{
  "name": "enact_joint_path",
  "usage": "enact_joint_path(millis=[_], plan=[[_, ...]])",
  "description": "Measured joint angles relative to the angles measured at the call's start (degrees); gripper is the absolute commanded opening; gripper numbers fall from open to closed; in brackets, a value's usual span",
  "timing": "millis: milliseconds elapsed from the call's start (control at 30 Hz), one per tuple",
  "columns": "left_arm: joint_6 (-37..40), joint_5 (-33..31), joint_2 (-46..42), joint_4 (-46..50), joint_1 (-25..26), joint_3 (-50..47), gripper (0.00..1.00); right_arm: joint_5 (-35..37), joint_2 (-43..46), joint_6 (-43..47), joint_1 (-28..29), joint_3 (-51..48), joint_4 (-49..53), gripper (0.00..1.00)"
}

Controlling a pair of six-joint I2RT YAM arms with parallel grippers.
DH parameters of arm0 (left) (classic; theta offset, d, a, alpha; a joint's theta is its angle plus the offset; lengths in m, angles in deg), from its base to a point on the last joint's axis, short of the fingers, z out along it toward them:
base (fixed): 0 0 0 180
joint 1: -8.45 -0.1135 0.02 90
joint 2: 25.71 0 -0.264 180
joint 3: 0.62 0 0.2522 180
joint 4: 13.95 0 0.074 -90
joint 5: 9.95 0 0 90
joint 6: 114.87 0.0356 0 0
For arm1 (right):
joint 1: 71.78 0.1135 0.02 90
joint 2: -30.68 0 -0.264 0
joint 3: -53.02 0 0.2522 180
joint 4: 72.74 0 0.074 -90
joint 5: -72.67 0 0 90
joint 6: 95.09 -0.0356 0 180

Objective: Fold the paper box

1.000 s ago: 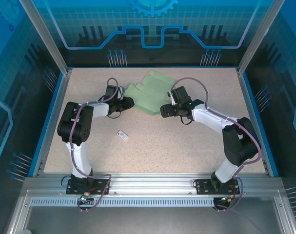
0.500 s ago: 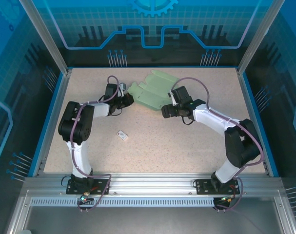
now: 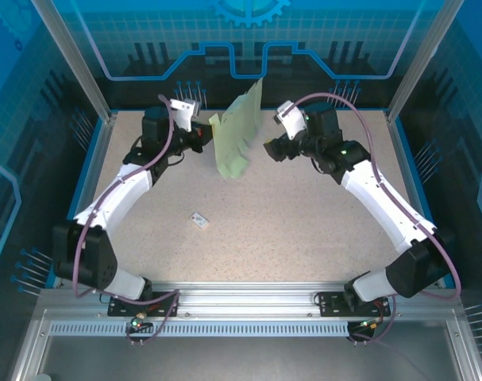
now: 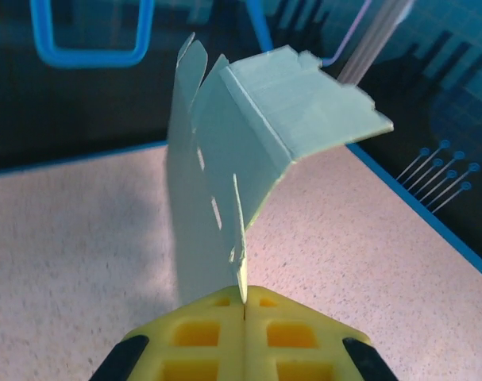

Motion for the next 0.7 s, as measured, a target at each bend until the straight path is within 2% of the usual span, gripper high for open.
enact_joint_path(millis=[167,300,467,700], plan=[[10.69,-0.07,-2.54,12.00,2.34,7.41,0.00,-4.50,-0.13,10.47,1.25,6.93,3.08,0.85],[17.49,-0.33,-3.15,20.57,5.14,11.87,0.00,-6.32,-0.20,19.06,3.30,8.81,4.96,0.85],[23.28,-0.74,-3.67,28.30,7.96,14.91,0.00,-5.05,-0.63,28.65,6.32,7.69,5.11,0.85],[28.28,-2.80,-3.69,34.12,10.49,16.15,0.00,-1.14,-0.48,36.06,6.51,6.99,5.33,0.84]])
